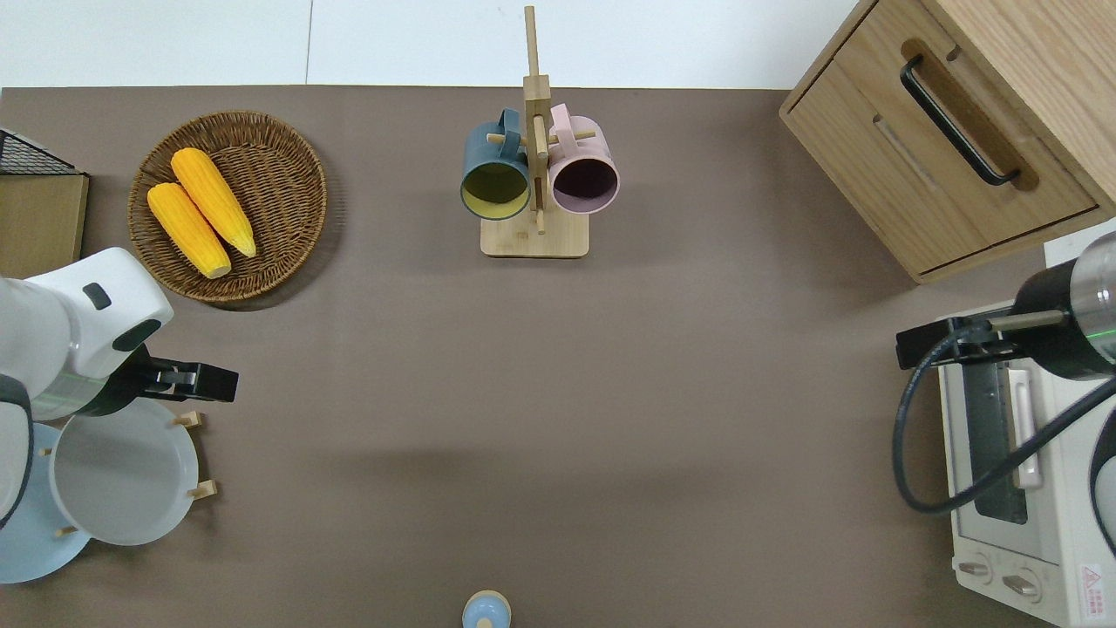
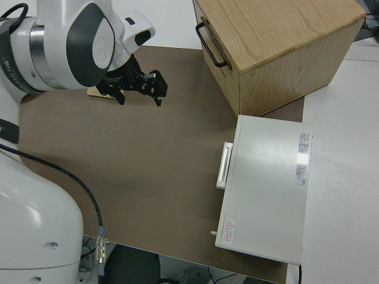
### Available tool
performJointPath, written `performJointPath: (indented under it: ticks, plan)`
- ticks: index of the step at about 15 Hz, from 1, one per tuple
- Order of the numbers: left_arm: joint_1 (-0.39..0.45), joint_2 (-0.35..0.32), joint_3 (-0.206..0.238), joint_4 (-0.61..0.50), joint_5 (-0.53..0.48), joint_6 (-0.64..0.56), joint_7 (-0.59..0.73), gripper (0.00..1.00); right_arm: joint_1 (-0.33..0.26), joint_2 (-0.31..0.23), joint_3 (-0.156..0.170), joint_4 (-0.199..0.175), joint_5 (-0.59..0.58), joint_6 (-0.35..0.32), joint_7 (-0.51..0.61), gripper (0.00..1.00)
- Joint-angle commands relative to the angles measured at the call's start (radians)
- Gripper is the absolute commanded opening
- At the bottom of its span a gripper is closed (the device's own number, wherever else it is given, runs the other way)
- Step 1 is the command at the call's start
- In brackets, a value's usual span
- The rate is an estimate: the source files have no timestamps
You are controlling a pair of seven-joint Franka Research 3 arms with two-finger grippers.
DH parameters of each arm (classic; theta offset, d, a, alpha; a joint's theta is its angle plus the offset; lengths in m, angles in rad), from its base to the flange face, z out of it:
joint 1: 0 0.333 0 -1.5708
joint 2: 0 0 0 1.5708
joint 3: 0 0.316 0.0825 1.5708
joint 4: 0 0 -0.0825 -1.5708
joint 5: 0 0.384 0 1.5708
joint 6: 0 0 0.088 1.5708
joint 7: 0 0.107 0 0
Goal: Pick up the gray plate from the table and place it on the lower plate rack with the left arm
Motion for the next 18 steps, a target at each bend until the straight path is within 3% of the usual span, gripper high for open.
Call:
performJointPath:
  ticks: [1,7,18]
  plan:
    - [-0.008,-0.011,0.006,-0.007,-0.013,0.001,0.01,0.99,-0.007,-0.002,0.005,0.006,0.007,-0.014,0.0,0.987]
    - [0.002,-0.027,0.019,-0.005,-0.059,0.053,0.013,0.99,-0.007,-0.002,0.005,0.006,0.007,-0.014,0.0,0.99]
    - [0.005,-0.053,0.021,0.013,-0.047,0.032,0.022,0.99,-0.007,-0.002,0.007,0.006,0.006,-0.014,0.0,0.99]
